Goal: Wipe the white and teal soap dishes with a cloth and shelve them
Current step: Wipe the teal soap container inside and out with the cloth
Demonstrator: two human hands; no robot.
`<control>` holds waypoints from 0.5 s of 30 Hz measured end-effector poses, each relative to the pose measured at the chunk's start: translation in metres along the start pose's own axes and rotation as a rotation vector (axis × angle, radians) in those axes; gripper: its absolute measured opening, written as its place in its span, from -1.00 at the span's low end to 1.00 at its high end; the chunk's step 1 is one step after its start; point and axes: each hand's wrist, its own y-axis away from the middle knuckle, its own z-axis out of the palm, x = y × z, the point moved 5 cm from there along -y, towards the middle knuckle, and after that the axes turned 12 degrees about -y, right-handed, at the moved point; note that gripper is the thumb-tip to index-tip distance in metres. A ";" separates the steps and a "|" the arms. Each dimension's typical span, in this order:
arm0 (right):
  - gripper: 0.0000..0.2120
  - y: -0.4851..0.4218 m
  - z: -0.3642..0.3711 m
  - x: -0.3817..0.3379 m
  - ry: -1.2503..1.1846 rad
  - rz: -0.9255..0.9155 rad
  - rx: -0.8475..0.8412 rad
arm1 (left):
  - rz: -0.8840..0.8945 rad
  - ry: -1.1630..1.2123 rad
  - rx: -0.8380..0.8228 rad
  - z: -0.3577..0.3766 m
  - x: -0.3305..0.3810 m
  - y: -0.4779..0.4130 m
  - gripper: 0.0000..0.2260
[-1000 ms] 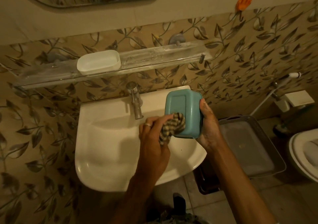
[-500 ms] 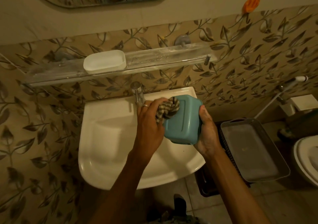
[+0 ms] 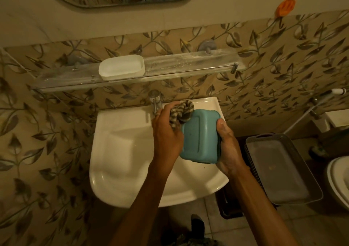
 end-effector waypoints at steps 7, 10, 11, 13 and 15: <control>-0.46 0.000 -0.004 -0.002 0.055 -0.001 0.027 | 0.147 0.046 -0.100 0.008 0.020 0.018 -0.45; -0.54 0.000 -0.009 -0.001 0.049 -0.002 0.041 | 0.242 0.058 -0.172 0.011 0.022 0.030 -0.51; -0.55 0.000 -0.010 0.000 0.037 0.001 0.053 | 0.267 0.057 -0.194 0.013 0.021 0.036 -0.55; -0.53 0.000 -0.012 0.001 0.007 0.009 0.074 | 0.322 0.035 -0.233 0.014 0.017 0.048 -0.60; -0.51 0.000 -0.015 0.000 -0.017 0.019 0.099 | 0.372 0.011 -0.256 0.015 0.009 0.061 -0.56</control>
